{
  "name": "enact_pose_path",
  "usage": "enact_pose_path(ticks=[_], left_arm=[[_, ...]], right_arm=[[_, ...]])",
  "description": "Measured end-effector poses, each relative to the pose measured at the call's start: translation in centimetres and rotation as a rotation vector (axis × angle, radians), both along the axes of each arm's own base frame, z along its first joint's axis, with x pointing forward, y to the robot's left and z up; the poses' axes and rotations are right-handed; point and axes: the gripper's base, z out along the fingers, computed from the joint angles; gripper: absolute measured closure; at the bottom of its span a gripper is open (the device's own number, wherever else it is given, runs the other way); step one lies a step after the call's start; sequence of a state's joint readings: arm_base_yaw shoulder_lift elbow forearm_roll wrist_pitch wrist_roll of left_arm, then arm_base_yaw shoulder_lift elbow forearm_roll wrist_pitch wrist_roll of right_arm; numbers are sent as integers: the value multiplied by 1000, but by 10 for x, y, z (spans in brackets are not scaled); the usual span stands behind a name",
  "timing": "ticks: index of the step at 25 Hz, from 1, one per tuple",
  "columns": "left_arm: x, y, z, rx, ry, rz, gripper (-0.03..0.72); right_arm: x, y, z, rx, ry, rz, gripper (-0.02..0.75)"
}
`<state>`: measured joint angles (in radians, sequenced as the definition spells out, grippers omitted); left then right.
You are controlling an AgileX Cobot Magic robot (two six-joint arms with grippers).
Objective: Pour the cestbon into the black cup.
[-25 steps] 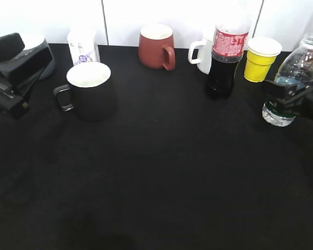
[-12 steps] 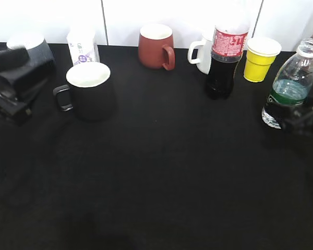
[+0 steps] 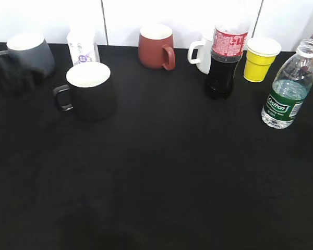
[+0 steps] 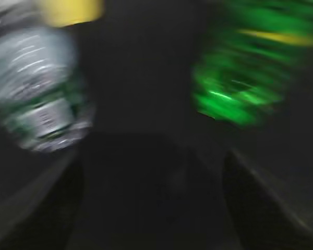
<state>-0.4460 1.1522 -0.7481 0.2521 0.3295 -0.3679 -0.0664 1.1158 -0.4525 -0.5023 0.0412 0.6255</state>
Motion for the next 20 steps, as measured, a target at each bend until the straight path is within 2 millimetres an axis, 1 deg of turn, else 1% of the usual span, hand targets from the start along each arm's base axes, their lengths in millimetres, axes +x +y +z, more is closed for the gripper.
enact_pose_path(ticks=[1,2,3,4,5,6,7,8,9,10,11,13,15,16,17,18,20], left_arm=[[-7,-2,15,-12,16,0,231],[-17,-2,28,-16,23,-2,231],[-27,2,36,-16,28,-3,231],[-40,9,43,-16,42,9,231],[-53,17,48,-7,60,25,231],[-67,26,54,0,53,25,231],[-88,38,67,-11,-2,16,231],[-102,45,73,-18,-35,6,231],[-117,54,76,-25,-58,-1,231],[-132,61,71,-38,-63,-2,231],[-150,69,60,-56,-56,-14,231],[-182,82,40,-98,-58,-60,231],[-208,95,27,-99,-94,-81,231],[-218,101,22,-105,-124,-86,231],[-224,104,16,-112,-142,-88,231],[-226,105,10,-113,-151,-90,231],[-223,103,-2,-101,-130,-90,231]], right_arm=[[-5,6,12,10,43,-30,160],[-9,14,25,-3,74,-15,172],[-15,22,37,-23,97,14,175],[-25,29,53,-34,87,51,176],[-38,34,68,-33,56,98,176],[-61,36,85,-11,-30,158,176],[-81,37,95,14,-80,217,176],[-103,37,101,36,-111,262,176],[-126,35,106,47,-148,308,176],[-148,33,105,55,-154,339,176],[-169,30,103,57,-159,357,176],[-208,22,90,47,-120,374,177],[-233,13,80,16,-141,360,177],[-234,10,75,-7,-125,344,177],[-230,10,67,-21,-93,337,177],[-225,10,58,-35,-64,330,177],[-220,9,58,-51,-104,315,178]])
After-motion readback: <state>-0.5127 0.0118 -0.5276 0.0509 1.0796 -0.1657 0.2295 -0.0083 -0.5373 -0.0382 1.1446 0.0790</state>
